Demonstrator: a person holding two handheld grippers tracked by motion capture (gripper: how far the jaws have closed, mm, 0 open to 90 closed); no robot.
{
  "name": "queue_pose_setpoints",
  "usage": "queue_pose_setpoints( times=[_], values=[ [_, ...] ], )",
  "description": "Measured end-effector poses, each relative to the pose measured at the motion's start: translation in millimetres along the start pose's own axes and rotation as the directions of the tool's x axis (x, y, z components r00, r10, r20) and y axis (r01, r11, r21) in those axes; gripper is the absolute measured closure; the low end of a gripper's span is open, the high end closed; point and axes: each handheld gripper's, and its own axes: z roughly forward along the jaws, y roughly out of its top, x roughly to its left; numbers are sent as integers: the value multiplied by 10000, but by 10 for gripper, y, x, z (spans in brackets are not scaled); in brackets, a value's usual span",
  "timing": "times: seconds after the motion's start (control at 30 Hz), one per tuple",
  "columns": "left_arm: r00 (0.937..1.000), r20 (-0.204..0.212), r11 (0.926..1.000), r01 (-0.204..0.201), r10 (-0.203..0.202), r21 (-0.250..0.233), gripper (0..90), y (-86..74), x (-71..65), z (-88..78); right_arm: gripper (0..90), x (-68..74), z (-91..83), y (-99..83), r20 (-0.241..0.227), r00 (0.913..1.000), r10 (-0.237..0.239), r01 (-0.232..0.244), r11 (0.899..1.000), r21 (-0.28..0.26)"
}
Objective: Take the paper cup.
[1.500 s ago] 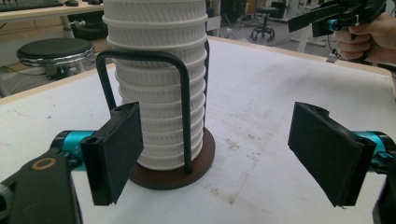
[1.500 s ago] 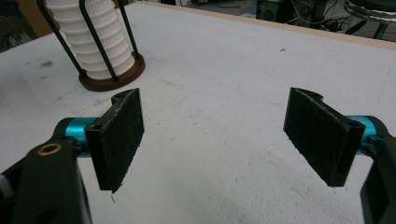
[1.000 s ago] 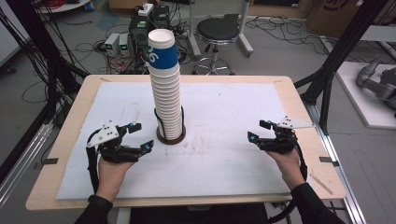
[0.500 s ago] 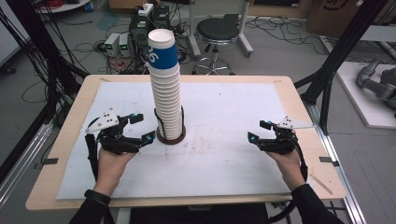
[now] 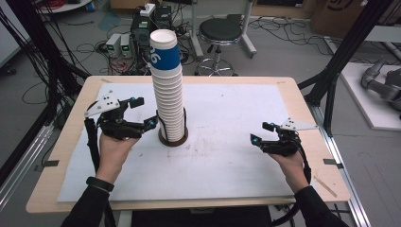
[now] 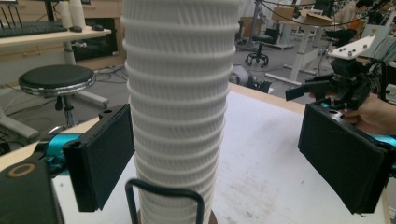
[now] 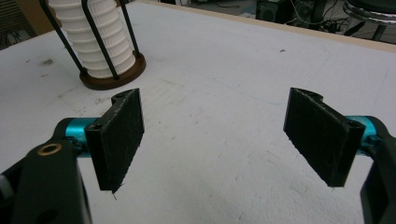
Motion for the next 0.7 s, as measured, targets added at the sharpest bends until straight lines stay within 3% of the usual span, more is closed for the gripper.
queue_pose_setpoints(
  times=[0.37,0.47,0.7],
  values=[
    [9996,-65,9995,-292,291,-142,96,307,55,157,207,15,49,15,-99,9999,-34,34,10000,36],
    [9999,12,9999,-111,111,-122,95,364,86,206,207,20,59,17,-114,9999,-50,50,10000,49],
    [9996,-113,9995,-264,262,-143,80,519,140,327,207,23,58,16,-156,9999,-65,67,9999,88]
  ],
)
